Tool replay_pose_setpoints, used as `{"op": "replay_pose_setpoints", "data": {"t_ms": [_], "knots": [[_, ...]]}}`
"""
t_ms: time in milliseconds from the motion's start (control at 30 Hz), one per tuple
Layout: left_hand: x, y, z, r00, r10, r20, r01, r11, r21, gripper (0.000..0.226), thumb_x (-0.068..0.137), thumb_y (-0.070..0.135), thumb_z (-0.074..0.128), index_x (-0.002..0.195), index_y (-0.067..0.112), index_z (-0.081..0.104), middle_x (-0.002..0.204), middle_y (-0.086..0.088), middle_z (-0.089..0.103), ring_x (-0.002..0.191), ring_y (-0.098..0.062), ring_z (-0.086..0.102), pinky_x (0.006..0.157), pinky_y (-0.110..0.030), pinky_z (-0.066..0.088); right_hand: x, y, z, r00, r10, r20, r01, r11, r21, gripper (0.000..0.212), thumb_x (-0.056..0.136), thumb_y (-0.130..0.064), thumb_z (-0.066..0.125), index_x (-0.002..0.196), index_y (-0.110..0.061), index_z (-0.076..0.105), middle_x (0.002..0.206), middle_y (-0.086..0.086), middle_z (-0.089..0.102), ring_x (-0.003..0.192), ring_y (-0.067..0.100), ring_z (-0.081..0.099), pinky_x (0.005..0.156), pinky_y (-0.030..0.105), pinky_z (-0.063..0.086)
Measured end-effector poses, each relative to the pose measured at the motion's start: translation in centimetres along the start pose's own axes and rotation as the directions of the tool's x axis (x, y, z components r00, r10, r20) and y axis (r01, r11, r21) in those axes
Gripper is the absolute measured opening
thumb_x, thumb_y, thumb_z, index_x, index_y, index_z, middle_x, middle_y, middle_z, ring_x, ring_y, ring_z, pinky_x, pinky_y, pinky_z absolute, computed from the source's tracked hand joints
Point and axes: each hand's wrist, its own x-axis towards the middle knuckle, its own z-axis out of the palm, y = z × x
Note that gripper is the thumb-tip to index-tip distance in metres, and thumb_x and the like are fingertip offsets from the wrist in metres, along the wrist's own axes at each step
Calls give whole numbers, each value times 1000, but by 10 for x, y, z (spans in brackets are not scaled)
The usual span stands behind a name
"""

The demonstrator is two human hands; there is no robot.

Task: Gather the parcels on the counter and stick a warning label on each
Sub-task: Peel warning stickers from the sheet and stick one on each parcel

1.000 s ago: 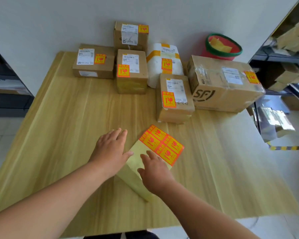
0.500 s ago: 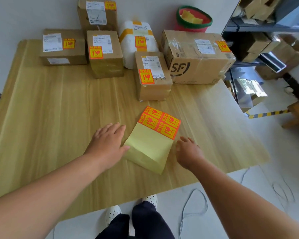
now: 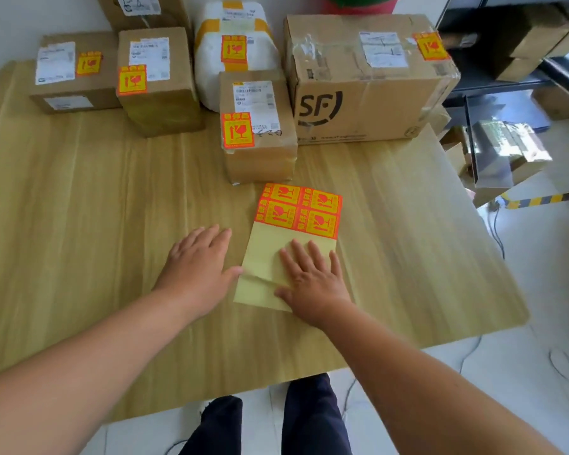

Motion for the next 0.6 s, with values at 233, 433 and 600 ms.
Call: {"op": "replay_pose_setpoints", "data": {"t_ms": [233,433,600], "knots": [[56,112,15,995,95,40,-93,995,-47,70,94,51,38,151,21,9,159,-1,7,146,-20,5,117,-38,8,-4,177,-45,993,79,87,-74,996,-54,72,93,-49,41,145,-48,-9,157,-8,-20,142,25,-22,108,52,-19],[92,186,17,985,160,60,-157,986,-52,69,95,49,38,151,22,7,159,0,4,146,-19,1,116,-38,5,-6,255,-75,972,221,77,-224,974,33,82,82,-4,39,146,-50,14,159,-5,-11,145,26,-14,115,55,-6],[111,206,13,986,160,49,-160,987,-3,70,95,49,39,151,22,7,160,0,3,146,-19,1,117,-39,5,9,238,-68,938,247,-243,-206,962,179,51,95,-22,39,145,-28,32,160,3,5,146,25,0,116,47,5]]}}
